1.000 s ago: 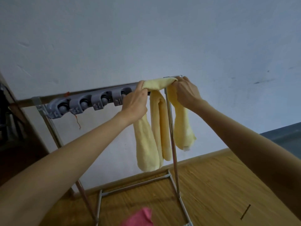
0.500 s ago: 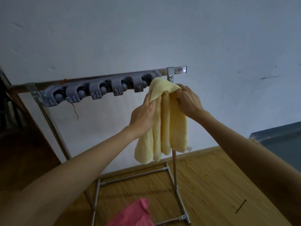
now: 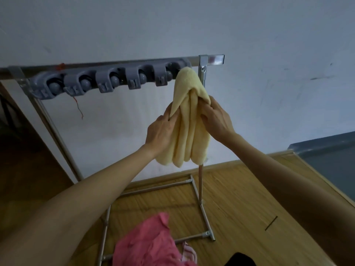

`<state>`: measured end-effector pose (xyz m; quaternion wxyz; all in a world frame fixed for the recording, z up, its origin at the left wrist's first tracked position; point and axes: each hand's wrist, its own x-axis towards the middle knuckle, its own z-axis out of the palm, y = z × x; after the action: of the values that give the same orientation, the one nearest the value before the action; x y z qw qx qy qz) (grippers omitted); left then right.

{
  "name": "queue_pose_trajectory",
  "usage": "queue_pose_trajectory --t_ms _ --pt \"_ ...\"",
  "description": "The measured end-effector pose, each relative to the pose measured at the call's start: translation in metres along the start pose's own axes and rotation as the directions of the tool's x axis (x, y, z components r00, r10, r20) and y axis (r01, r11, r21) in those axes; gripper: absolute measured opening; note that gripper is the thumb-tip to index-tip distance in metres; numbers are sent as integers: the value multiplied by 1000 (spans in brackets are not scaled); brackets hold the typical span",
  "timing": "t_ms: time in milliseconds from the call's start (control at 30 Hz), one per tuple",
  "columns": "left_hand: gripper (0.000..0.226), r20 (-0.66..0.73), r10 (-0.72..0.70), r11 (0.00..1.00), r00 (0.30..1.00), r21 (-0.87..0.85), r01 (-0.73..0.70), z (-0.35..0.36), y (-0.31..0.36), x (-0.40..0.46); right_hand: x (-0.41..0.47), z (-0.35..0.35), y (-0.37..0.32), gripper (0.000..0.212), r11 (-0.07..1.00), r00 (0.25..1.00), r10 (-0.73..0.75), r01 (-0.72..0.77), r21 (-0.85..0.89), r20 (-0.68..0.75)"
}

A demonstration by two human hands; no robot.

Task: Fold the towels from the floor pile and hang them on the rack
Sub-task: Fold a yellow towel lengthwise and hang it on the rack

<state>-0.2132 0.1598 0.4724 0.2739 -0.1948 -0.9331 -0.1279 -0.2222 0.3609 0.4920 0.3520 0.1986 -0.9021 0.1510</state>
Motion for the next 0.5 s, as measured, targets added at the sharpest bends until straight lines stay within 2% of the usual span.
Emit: queue_pose_trajectory --t_ms 100,167,233,300,367,400,500 --pt "67 -16 98 994 995 -55 -99 16 -6 -25 -23 16 -1 59 995 999 -3 8 101 -49" --pt "69 -57 97 989 994 -111 -103 31 -13 -41 -39 29 0 72 984 995 37 -19 176 -96" --pt "69 -101 -19 980 995 -201 -2 47 -18 -54 -55 41 1 81 953 980 170 -135 271 -108" --pt "77 -119 -180 951 976 -276 142 61 -18 -62 -67 54 3 85 903 949 314 -286 322 -37" --pt "86 -81 -316 900 945 -341 272 71 -19 -64 -78 67 7 74 870 920 386 -389 303 73" --pt "86 -50 -351 879 935 -362 310 77 -20 -64 -84 74 10 62 866 913 395 -408 288 107" --pt "66 77 -392 812 917 -440 384 95 -16 -64 -97 90 13 18 827 878 449 -478 297 163"
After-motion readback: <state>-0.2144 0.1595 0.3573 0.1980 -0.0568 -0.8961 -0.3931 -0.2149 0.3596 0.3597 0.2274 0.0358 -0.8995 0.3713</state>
